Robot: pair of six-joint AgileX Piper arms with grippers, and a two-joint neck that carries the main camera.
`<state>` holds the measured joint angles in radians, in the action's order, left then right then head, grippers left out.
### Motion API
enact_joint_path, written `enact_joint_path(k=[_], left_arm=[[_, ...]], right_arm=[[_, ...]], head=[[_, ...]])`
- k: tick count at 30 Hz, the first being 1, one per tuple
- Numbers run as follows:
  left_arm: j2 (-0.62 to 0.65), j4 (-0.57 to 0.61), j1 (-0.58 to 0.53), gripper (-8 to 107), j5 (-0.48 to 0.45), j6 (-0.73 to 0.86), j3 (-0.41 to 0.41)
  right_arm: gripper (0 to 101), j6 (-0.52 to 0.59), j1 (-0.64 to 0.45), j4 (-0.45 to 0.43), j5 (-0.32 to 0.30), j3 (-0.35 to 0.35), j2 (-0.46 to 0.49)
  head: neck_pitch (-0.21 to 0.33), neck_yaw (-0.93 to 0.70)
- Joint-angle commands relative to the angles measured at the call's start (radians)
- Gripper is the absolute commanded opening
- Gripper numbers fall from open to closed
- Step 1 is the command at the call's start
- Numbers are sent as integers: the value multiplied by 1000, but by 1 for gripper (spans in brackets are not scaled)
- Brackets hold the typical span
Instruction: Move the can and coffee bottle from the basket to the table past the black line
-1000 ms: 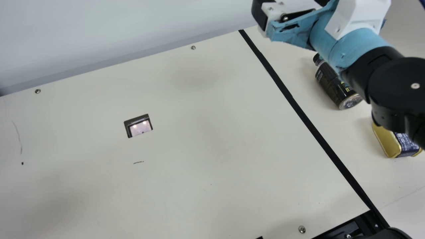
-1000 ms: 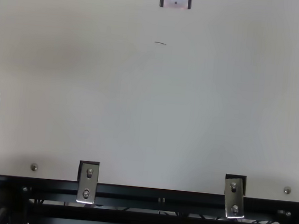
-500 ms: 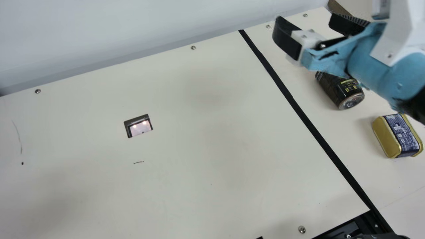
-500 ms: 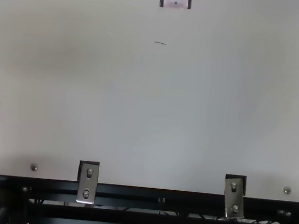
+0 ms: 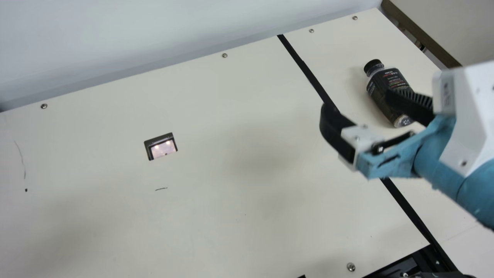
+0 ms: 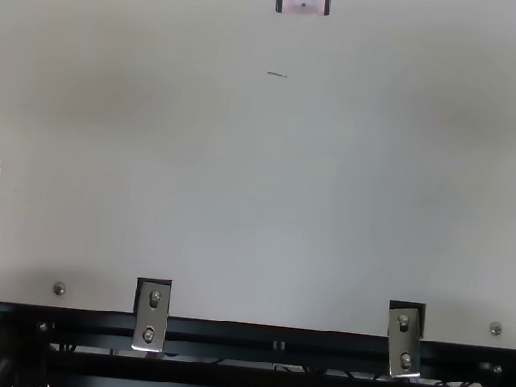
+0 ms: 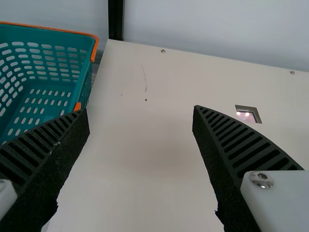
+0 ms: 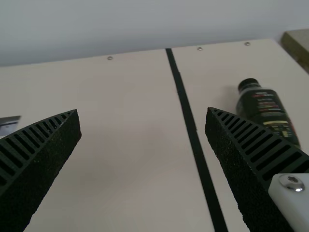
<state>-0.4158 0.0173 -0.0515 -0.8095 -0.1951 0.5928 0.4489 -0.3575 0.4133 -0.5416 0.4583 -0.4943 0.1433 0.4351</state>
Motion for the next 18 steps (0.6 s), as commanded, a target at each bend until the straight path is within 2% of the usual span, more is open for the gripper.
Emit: enact_joint_path(k=[1,5,18], left_arm=[[0,0,0,90,0,0,0],[0,0,0,90,0,0,0],[0,0,0,90,0,0,0]], right_arm=[[101,0,0,0,0,0,0],[101,0,0,-39,42,-68,15],[101,0,0,-38,43,-70,15]], head=[[16,-10],[16,-10],[16,-10]])
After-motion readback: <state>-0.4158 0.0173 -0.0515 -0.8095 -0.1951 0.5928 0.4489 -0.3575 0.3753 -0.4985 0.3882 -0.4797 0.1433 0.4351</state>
